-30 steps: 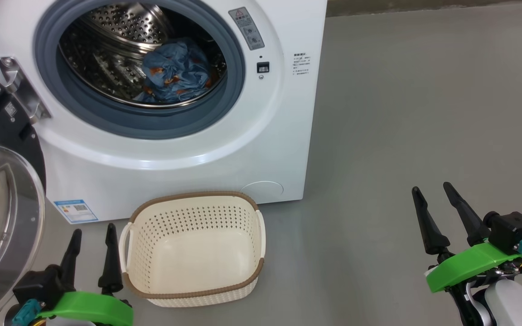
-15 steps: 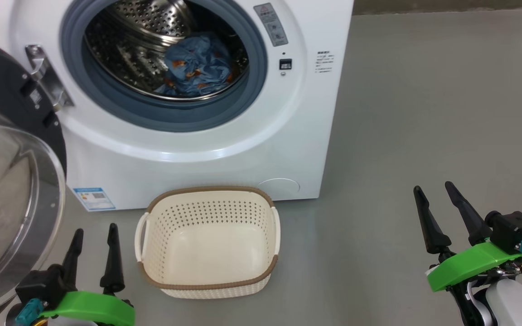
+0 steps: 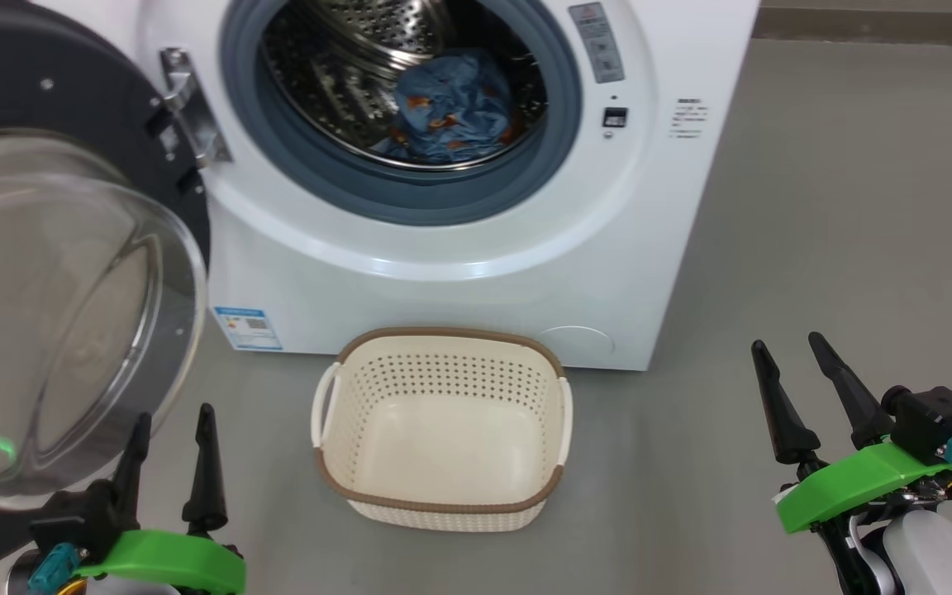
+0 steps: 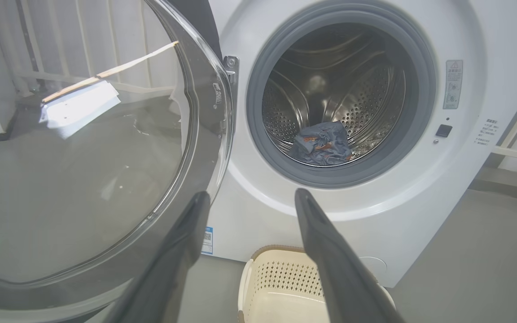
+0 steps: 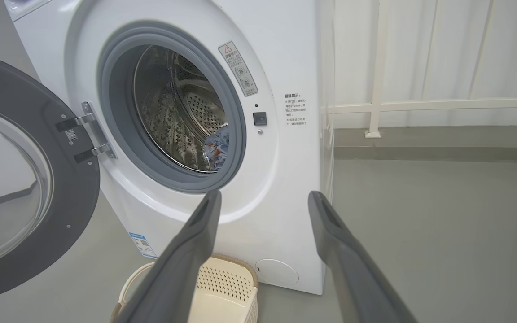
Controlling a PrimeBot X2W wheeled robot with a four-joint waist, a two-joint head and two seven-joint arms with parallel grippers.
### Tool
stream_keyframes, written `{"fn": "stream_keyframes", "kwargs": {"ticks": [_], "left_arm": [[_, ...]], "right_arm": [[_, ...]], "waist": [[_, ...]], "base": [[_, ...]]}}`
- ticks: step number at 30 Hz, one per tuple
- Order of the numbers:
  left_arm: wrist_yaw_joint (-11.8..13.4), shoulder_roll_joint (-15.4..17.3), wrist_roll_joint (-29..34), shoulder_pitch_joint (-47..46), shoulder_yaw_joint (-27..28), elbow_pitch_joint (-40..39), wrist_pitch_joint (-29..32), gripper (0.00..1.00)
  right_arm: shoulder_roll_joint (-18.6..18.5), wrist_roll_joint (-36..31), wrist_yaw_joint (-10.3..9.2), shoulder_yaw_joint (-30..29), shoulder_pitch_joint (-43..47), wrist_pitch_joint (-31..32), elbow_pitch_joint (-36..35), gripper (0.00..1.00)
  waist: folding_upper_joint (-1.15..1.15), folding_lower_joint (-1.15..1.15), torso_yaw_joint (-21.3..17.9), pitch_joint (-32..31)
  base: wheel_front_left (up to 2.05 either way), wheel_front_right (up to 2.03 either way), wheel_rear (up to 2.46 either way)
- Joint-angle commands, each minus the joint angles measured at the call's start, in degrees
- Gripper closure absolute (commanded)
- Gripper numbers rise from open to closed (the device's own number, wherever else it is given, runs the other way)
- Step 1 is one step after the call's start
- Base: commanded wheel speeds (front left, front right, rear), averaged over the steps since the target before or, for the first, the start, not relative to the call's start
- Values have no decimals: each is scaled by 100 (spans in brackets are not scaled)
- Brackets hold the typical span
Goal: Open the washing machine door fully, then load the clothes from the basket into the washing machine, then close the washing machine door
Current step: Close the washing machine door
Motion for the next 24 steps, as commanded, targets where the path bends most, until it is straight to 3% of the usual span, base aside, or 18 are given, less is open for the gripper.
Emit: {"fn": "stream_keyframes", "kwargs": {"ticks": [1,24], "left_arm": [[51,105,65,-107,206,-177,-32,0],[115,68,110,13,254,-190,-32,0]], "right_arm": [[-59,84,26,92,-2,-46,-104,0],[-38,100,26,122,79,-46,-89,0]], "waist": [[0,0,297,-34],[0,0,1649,-144]], "base": [[0,0,0],[0,0,0]]}}
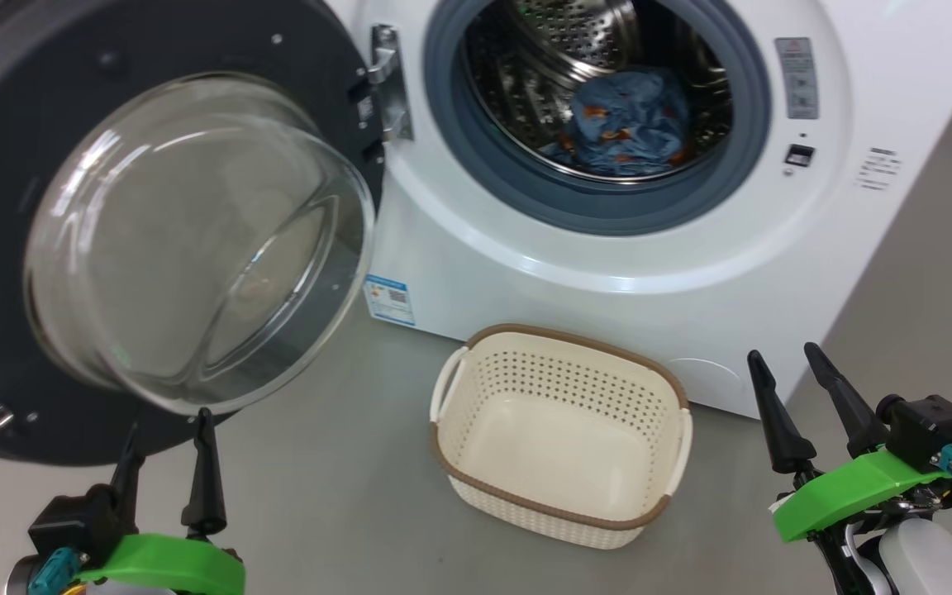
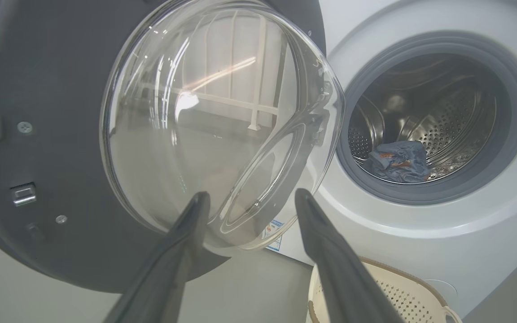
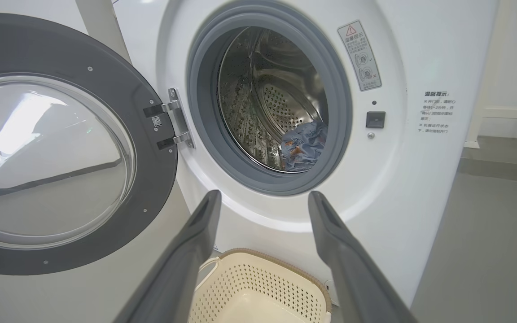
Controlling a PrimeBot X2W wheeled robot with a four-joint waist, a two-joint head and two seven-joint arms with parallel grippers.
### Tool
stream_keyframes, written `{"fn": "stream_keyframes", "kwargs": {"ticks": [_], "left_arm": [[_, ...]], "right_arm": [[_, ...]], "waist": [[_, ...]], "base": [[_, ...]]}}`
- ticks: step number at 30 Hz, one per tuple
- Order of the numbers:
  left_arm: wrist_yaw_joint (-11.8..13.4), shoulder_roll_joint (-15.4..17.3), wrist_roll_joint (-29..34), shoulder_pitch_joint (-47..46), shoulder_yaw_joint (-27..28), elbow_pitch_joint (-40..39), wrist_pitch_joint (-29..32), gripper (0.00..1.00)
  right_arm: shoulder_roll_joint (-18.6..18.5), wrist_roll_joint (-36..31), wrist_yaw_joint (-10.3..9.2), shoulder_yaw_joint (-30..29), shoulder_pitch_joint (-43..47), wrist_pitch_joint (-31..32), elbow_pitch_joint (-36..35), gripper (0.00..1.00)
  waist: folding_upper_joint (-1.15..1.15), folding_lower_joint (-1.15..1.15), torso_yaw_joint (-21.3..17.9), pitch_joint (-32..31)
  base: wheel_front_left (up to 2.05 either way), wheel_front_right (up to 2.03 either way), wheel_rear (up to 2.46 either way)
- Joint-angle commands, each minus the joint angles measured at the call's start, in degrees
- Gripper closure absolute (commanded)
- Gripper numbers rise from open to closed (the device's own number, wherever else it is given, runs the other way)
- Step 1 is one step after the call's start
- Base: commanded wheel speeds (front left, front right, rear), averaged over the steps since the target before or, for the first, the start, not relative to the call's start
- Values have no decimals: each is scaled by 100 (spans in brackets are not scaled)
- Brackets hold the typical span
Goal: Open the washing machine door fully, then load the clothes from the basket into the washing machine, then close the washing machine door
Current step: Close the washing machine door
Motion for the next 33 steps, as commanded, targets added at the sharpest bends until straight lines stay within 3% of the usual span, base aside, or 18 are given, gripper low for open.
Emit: {"fn": "stream_keyframes", "kwargs": {"ticks": [1,12,31,32,33], "left_arm": [[24,95,48,-38,208,-151,-32,0],[44,112,0,-6,201,-77,-28,0],[100,177,-67,24,300,-255,-30,0],[102,185,-70,21,302,-269,-31,11],[102,194,-73,19,301,-283,-31,56]], "right_arm": [[-63,95,26,102,6,-46,-120,0],[1,107,26,192,13,-46,-97,0],[-103,182,26,390,-97,-46,-29,0],[-111,187,26,394,-93,-46,-28,0],[-118,189,26,395,-87,-46,-27,0]], "waist": [[0,0,275,0],[0,0,731,-20],[0,0,751,21],[0,0,748,16],[0,0,744,9]], "base": [[0,0,0],[0,0,0],[0,0,0],[0,0,0],[0,0,0]]}}
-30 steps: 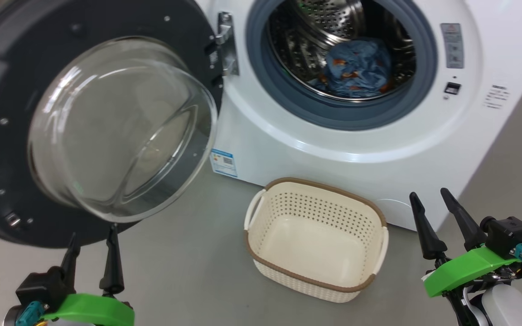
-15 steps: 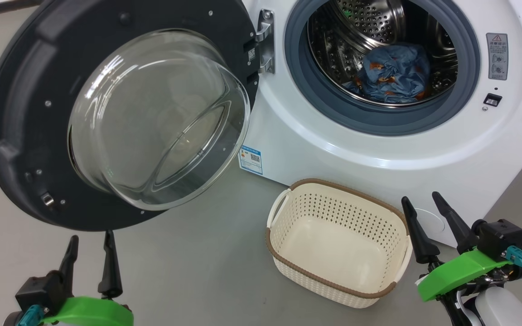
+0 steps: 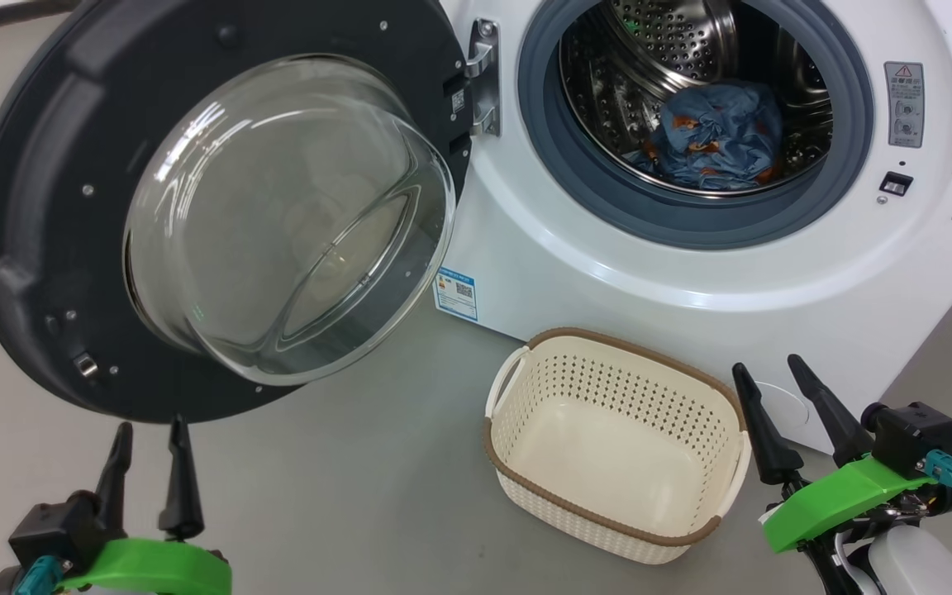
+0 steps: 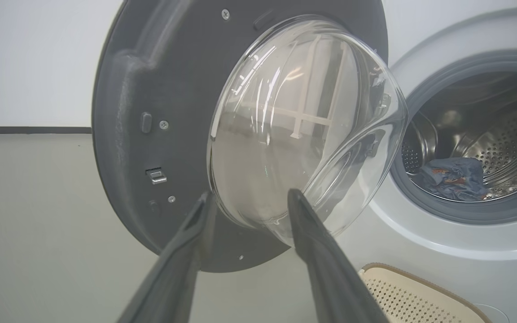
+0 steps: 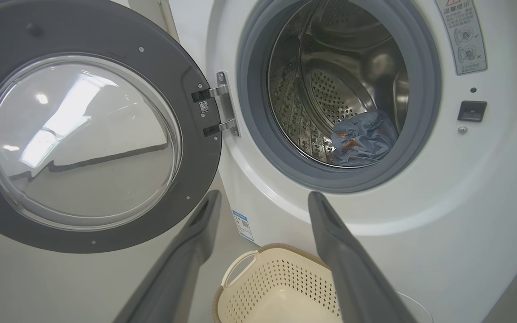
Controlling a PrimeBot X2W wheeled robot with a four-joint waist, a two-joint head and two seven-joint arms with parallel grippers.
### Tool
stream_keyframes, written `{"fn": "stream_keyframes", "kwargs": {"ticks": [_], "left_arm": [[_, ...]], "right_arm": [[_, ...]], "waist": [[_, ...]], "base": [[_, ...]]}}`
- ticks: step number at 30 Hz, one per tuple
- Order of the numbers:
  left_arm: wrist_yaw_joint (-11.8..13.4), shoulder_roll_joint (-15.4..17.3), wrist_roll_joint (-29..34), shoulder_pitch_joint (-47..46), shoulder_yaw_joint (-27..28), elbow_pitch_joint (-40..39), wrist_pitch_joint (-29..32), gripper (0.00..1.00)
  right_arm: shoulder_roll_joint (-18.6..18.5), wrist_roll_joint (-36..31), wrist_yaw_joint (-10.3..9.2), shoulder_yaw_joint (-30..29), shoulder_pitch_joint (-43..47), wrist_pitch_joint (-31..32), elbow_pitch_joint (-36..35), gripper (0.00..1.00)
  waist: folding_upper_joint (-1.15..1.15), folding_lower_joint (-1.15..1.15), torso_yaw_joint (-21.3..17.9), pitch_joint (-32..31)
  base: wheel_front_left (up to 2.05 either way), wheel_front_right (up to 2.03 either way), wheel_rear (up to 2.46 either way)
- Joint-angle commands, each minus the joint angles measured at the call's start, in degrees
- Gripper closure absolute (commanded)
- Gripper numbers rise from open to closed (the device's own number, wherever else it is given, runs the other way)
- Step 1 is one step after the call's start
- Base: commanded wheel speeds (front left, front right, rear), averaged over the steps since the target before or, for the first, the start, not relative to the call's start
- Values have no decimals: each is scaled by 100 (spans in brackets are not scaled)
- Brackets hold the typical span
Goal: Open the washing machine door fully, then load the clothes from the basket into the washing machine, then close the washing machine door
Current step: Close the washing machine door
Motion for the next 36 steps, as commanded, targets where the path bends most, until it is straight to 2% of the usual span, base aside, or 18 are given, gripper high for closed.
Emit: {"fn": "stream_keyframes", "kwargs": {"ticks": [1,2,9,15,16,18,22,26,30,33,36], "left_arm": [[38,158,-23,-82,201,-193,-31,91],[35,172,-27,-82,200,-213,-26,100],[-58,392,-131,-202,280,-588,86,100],[-166,830,-471,-456,667,-1447,441,100],[-170,1009,-550,-564,782,-1824,642,100],[-189,1165,-715,-716,936,-2137,844,100],[-282,1398,-1390,-1205,1380,-2355,1214,100],[-293,1509,-2376,-1704,2019,-2034,1565,100],[-356,1680,-3494,-2180,2646,-1173,2064,100],[-382,1845,-4004,-2442,2968,-533,2316,100],[-432,2084,-4226,-2609,3139,114,2474,100]], "right_arm": [[-86,0,26,117,-78,-46,-110,0],[-90,4,26,117,-70,-46,-107,0],[-81,15,26,88,18,-46,-109,0],[-84,-12,26,90,42,-46,-133,0],[-113,-13,26,98,55,-46,-121,0],[-144,-11,26,96,67,-46,-116,0],[-215,-11,26,130,31,-46,-133,0],[-269,-20,26,174,-58,-46,-159,0],[-346,-32,26,211,-152,-46,-158,0],[-436,-37,26,209,-203,-46,-154,0],[-536,-32,26,216,-253,-46,-160,0]], "waist": [[0,0,-5,-11],[0,0,-9,-23],[0,0,-39,-117],[0,0,-175,-116],[0,0,-219,-100],[0,0,-260,-73],[0,0,-366,22],[0,0,-509,162],[0,0,-688,347],[0,0,-809,461],[0,0,-908,552]], "base": [[0,0,0],[0,0,0],[0,0,0],[0,0,0],[0,0,0],[0,0,0],[0,0,0],[0,0,0],[0,0,0],[0,0,0],[0,0,0]]}}
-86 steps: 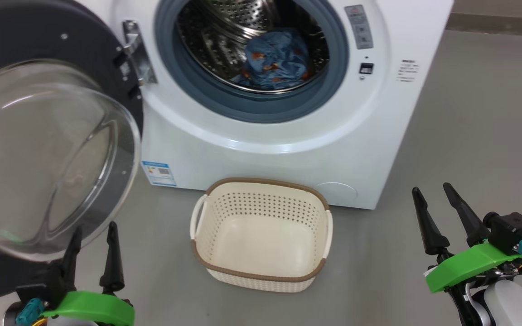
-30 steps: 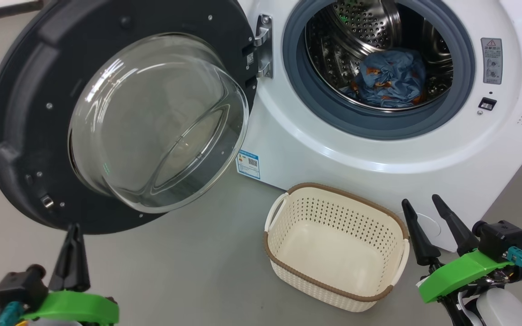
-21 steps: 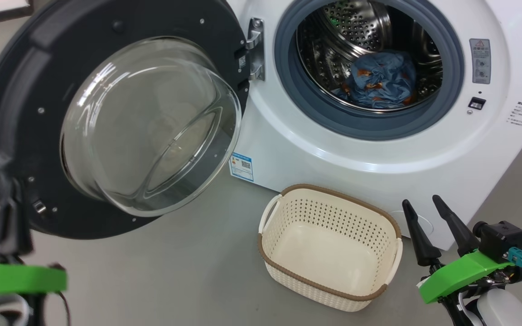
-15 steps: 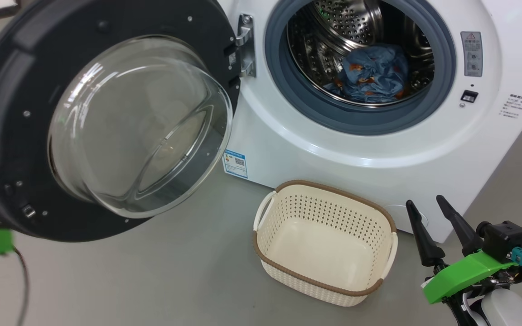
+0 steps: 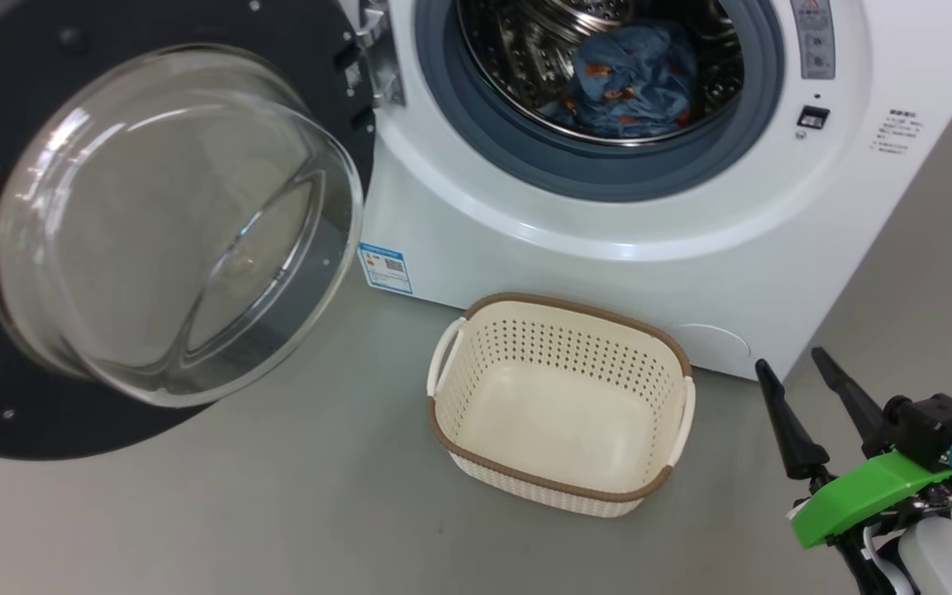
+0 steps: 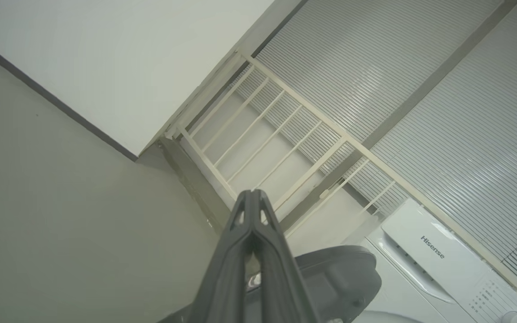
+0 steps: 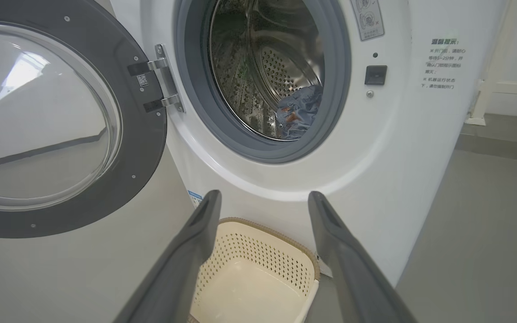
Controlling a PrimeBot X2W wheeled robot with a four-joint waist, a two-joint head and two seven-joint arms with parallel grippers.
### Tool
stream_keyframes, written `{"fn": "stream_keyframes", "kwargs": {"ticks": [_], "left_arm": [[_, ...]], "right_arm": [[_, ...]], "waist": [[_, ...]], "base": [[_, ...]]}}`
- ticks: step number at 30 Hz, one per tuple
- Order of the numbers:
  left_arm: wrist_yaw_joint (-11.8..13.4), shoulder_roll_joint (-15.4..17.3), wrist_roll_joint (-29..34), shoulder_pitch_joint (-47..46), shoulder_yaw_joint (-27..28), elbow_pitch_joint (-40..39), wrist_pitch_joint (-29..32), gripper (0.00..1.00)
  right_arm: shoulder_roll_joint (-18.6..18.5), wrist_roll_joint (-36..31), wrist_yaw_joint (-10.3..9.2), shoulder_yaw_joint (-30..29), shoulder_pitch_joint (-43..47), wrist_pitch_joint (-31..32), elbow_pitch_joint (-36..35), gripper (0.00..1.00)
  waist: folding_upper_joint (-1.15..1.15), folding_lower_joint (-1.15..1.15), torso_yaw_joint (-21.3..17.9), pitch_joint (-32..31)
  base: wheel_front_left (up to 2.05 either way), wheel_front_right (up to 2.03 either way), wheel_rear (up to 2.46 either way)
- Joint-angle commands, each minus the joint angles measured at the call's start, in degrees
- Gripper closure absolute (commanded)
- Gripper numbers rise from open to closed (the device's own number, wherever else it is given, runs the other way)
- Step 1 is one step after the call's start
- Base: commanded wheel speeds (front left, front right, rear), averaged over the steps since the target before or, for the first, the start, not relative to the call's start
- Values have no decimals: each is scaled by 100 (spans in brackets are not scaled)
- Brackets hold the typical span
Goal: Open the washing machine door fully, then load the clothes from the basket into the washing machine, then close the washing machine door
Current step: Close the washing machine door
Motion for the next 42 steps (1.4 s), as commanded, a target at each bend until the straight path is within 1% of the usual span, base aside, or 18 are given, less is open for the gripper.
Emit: {"fn": "stream_keyframes", "kwargs": {"ticks": [1,2,6,9,14,22,27,31,32,33,37,42], "left_arm": [[-56,463,-242,-306,311,291,129,100],[-56,463,-242,-306,311,291,129,100],[74,685,-632,-568,686,1129,282,100],[170,851,-801,-685,887,1701,350,100],[138,975,-1077,-911,1115,2392,441,100],[42,1130,-1137,-1147,1053,3143,671,100],[-68,1157,-1213,-1192,902,3425,1263,100],[-133,1159,-1255,-1155,741,3536,1869,100],[-184,1143,-1264,-1106,570,3519,2399,100],[-199,1139,-1258,-1074,504,3492,2582,100],[-232,1095,-1212,-900,267,3310,3158,100],[-261,926,-1268,-670,35,2923,3878,100]], "right_arm": [[-161,-34,25,99,-235,-46,-147,0],[-161,-34,25,99,-235,-46,-147,0],[-263,-21,25,139,-292,-46,-171,0],[-325,-5,25,181,-336,-46,-190,0],[-405,2,25,206,-392,-46,-185,0],[-460,-3,25,228,-457,-46,-200,0],[-450,-7,25,190,-444,-46,-194,0],[-404,-25,25,149,-400,-46,-167,0],[-347,-18,25,149,-357,-46,-147,0],[-326,-13,25,146,-346,-46,-144,0],[-227,-7,25,136,-276,-46,-120,0],[-79,-7,25,162,-208,-46,-89,0]], "waist": [[0,0,-193,175],[0,0,-193,175],[0,0,-305,228],[0,0,-381,279],[0,0,-465,386],[0,0,-567,520],[0,0,-597,536],[0,0,-567,478],[0,0,-520,365],[0,0,-501,323],[0,0,-402,149],[0,0,-310,-47]], "base": [[0,0,0],[0,0,0],[0,0,0],[0,0,0],[0,0,0],[0,0,0],[0,0,0],[0,0,0],[0,0,0],[0,0,0],[0,0,0],[0,0,0]]}}
